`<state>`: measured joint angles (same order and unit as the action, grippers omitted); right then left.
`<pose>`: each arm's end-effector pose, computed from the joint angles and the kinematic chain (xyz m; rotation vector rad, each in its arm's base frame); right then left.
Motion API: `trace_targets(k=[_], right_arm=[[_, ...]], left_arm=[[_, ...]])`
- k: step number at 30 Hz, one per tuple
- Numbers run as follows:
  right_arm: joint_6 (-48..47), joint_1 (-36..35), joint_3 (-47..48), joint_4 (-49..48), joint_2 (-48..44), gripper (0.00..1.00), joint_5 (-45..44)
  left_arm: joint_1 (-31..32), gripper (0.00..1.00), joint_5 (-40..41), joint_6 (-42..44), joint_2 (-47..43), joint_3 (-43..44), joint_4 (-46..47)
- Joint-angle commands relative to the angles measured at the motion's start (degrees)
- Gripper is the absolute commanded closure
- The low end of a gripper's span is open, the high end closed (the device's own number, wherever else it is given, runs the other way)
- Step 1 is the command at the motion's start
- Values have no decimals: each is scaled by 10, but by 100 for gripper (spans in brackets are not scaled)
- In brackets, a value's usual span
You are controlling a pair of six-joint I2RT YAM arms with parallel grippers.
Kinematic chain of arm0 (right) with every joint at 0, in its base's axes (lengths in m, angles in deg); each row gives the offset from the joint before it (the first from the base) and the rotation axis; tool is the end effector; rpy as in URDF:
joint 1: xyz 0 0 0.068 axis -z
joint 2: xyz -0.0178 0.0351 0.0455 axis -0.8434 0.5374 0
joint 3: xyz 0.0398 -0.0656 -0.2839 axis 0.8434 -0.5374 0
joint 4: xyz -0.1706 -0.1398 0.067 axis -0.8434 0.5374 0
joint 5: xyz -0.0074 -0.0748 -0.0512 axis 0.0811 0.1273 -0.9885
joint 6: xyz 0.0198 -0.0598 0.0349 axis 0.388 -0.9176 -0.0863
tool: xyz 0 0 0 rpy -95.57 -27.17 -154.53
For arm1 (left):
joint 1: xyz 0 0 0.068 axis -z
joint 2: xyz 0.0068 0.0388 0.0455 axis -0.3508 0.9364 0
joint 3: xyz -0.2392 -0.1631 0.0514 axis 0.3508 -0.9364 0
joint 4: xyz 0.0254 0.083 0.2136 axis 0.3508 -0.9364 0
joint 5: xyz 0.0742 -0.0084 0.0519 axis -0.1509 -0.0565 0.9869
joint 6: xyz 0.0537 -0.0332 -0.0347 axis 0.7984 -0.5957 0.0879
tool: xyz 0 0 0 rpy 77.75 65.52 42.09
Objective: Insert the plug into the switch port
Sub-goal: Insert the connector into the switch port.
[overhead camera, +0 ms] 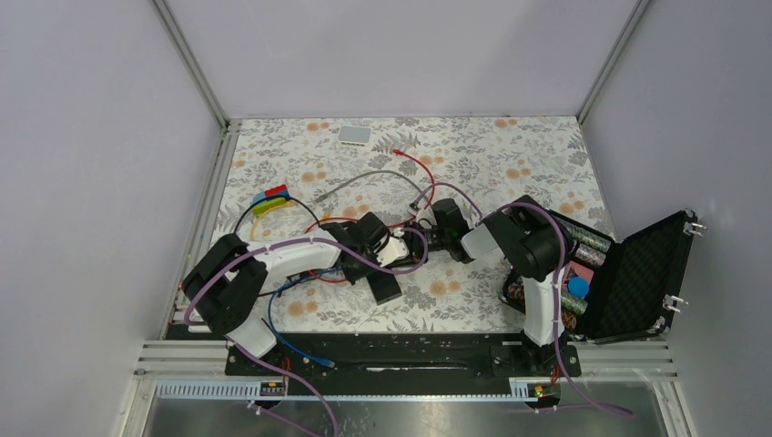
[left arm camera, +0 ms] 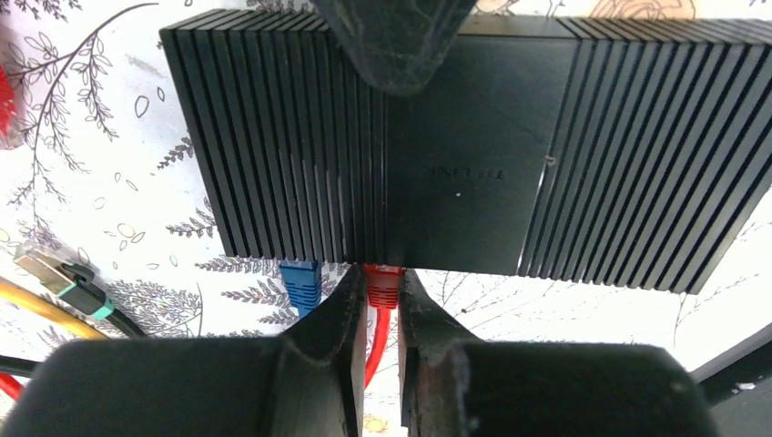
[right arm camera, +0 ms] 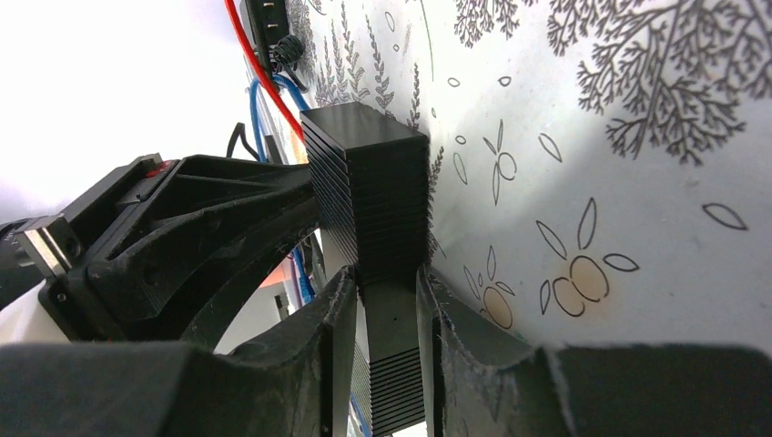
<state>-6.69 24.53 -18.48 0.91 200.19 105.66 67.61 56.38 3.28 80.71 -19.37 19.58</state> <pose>0.2835 0.2385 0.1275 -0.2954 2.3981 1.6994 0.1831 -0.1976 0.1833 1.5507 2.3590 -0.1244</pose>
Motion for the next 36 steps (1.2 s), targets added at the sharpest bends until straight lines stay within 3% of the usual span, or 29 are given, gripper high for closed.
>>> trace_targets(k=[1,6,10,13,20,27,36], right_arm=[[-21,-92,1,80,23,66,-32],[-41,-86,3,139,-10,66,-66],[-19,-78,-6,128,-27,67,-84],[5,-81,-18,93,-24,68,-85],[49,-76,-44,39,-16,69,-90],[79,-4,-105,3,-53,63,-143],[87,65,-144,11,-113,49,-176]], left_arm=[[40,100,-169,57,-20,43,438],[38,100,-179,64,-33,25,442],[15,100,-200,-82,-22,14,513],[25,100,-183,-128,-3,26,523],[60,100,-159,-55,45,92,460],[60,100,-153,-43,35,67,432],[59,76,-117,-43,2,22,364]])
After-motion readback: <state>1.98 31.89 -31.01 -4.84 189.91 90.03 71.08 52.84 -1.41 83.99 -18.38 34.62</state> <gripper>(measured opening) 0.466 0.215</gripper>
